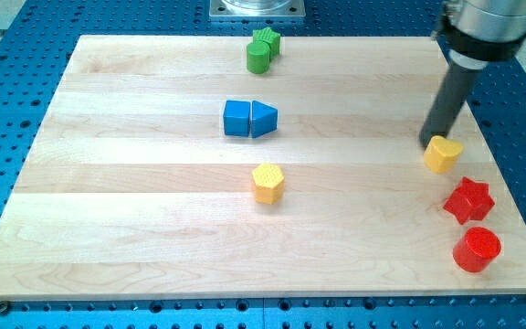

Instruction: Push the hexagon horizontal to the blue blocks

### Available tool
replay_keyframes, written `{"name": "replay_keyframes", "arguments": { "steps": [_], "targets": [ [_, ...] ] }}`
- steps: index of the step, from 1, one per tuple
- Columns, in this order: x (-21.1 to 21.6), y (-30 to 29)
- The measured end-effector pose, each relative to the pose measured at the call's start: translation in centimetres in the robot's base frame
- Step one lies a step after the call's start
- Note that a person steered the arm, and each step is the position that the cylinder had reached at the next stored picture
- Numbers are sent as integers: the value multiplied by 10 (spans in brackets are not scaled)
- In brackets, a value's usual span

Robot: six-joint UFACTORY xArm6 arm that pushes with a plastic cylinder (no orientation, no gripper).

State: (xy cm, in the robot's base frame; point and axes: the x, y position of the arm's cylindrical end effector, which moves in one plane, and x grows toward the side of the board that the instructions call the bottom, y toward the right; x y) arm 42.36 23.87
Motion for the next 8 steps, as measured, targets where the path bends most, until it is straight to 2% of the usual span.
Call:
{"name": "replay_keyframes", "arguments": {
  "steps": [1, 2, 3, 4, 5, 6, 7, 8],
  "targets": [
    [-1, 1],
    [-31, -69],
    [15, -144],
    [110, -159],
    [122, -257],
    [46, -205],
    [14, -165],
    [-9, -166]
  ]
}}
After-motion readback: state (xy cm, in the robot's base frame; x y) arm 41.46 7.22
